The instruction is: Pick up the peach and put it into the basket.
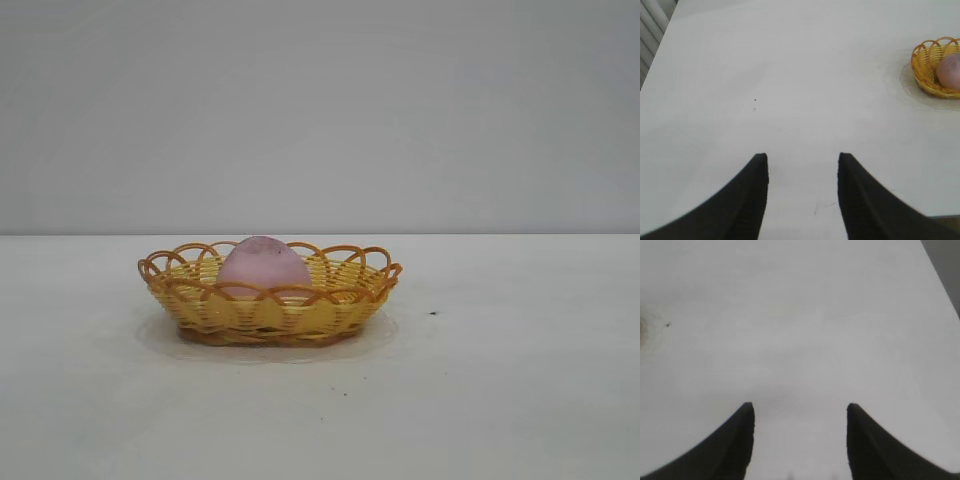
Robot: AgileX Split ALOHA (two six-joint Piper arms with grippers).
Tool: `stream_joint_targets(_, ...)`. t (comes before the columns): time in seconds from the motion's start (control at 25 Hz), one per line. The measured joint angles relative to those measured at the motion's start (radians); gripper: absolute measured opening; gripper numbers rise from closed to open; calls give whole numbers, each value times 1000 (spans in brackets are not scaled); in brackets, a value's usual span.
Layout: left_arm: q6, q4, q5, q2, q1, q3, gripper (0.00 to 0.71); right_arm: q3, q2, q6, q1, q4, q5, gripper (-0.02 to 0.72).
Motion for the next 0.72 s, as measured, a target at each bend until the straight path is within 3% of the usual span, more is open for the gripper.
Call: stream_joint_targets(0.72,0,0,0,0,2,0,279,0,-38,-6,0,6,8,354)
